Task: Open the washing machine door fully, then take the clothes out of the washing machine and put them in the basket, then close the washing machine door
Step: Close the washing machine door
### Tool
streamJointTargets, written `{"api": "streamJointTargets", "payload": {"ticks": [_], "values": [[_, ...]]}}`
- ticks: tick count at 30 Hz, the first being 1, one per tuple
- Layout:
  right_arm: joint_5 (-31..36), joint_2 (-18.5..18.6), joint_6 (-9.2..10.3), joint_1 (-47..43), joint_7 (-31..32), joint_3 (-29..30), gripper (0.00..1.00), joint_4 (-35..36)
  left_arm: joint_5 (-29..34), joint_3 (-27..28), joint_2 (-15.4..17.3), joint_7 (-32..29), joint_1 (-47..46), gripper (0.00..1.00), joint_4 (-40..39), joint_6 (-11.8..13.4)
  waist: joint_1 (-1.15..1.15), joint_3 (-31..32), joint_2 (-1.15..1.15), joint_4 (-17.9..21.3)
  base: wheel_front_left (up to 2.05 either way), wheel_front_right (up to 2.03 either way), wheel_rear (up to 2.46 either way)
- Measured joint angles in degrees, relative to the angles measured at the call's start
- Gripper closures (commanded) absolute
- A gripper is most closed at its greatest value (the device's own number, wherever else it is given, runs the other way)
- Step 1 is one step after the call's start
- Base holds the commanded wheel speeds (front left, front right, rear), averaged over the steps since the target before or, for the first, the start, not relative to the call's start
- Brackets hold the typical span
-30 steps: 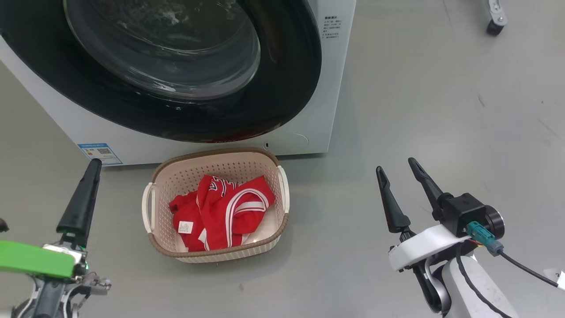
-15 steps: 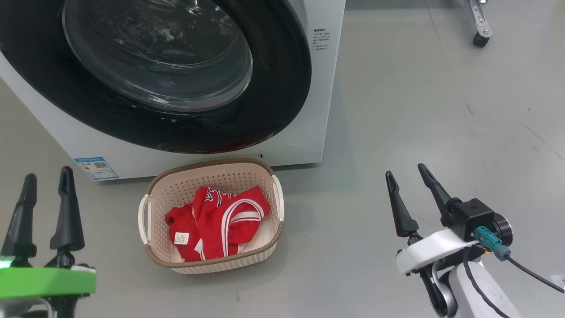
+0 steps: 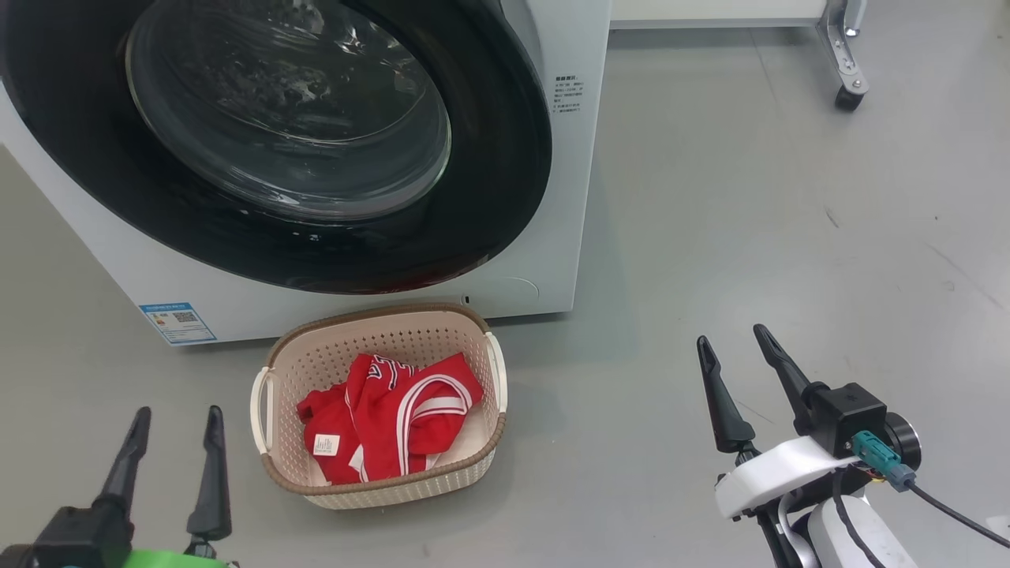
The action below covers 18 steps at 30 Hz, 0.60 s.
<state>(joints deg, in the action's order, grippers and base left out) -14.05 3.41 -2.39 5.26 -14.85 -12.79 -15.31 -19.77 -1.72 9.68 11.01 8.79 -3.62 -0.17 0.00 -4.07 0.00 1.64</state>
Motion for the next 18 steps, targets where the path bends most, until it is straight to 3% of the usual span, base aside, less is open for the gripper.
{"api": "streamJointTargets", "payload": {"ticks": [9, 18], "values": [[0.01, -0.12, 0.00, -1.51, 0.00, 0.19, 0.00, -0.35, 1.81, -2.25, -2.02, 0.75, 0.71, 0.00, 3.26, 2.82, 0.00, 1.49, 0.00, -0.37, 0.00, 0.00, 0.00], [0.08, -0.19, 0.00, -2.55, 0.00, 0.49, 0.00, -0.56, 3.43, -2.40, -2.83, 1.24, 0.71, 0.00, 5.28, 4.01, 0.00, 2.38, 0.00, -0.50, 0.00, 0.00, 0.00]]}}
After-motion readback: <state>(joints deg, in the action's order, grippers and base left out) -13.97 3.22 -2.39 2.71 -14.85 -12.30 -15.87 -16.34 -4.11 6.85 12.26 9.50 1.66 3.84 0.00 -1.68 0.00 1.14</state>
